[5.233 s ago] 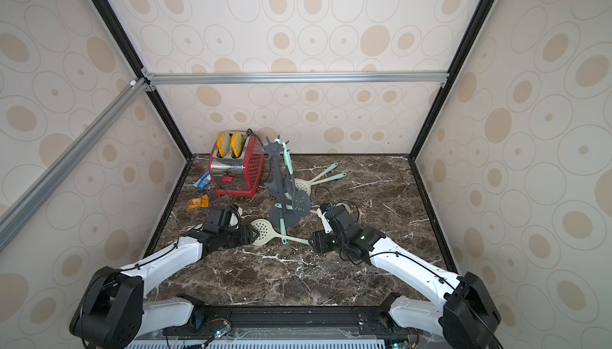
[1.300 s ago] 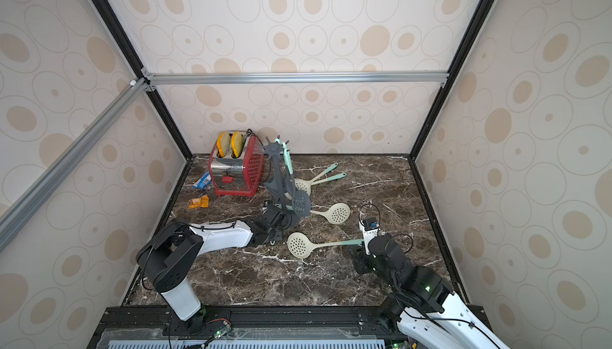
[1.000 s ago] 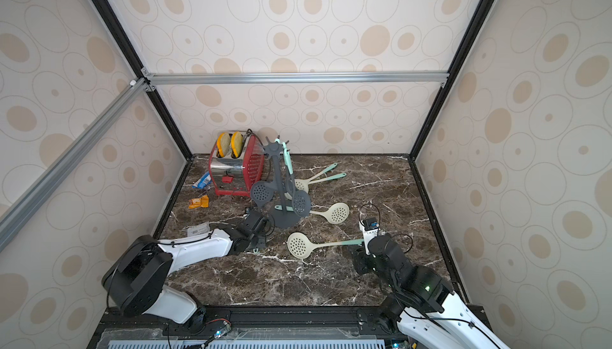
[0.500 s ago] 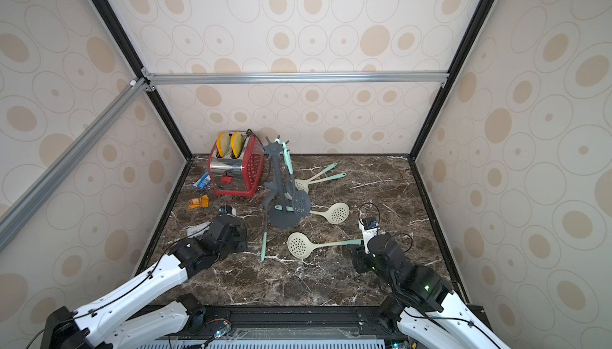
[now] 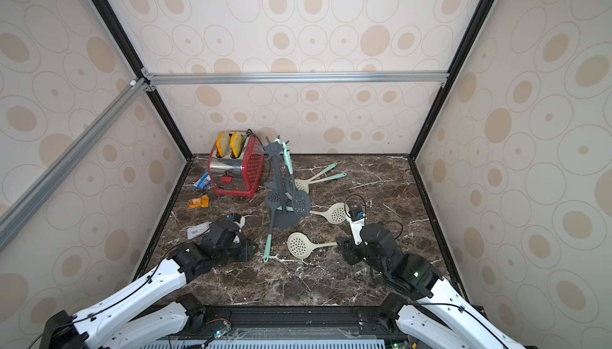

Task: Hang the skimmer on the kitchen utensil rack
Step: Pick up the skimmer from the center of the board.

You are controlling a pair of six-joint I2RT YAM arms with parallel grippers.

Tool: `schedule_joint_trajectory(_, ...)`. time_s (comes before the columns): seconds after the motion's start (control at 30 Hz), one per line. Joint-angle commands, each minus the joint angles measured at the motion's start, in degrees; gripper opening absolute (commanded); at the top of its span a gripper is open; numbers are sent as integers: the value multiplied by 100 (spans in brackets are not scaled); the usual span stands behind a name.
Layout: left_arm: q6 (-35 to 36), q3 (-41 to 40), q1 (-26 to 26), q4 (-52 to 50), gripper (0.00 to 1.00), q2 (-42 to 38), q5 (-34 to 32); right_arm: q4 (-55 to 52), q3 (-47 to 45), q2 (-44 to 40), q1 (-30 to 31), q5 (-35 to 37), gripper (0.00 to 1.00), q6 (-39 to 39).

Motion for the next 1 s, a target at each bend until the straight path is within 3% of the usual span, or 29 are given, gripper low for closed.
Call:
schedule_joint_trajectory(0.0,537,163,4,938,63,430,93,591,-43,-38,16,-1224,63,-258)
schedule_joint_trajectory(0.1,645,264,12,1261,61,945,-97,771,16,92,31,-1773,67,-323)
schedule_joint_trajectory(0.17,629,334,20,1356,55,1249,-338,643,127,235,110,-1689,67,-315)
schedule_joint_trajectory(0.37,438,511,45,1778,55,2197,-657,544,227,281,1179,-81,68,-329)
schedule_joint_trajectory(0.5,336,722,47,2131,52,2850,-613,614,251,374,1672,345,68,-281)
schedule_joint_trajectory(0.83,400,1590,39,1693,38,3975,-1112,598,15,64,1722,530,68,-88)
schedule_joint_trajectory(0.97,211,1713,43,1311,23,4124,-1419,498,-118,-212,1723,744,67,48)
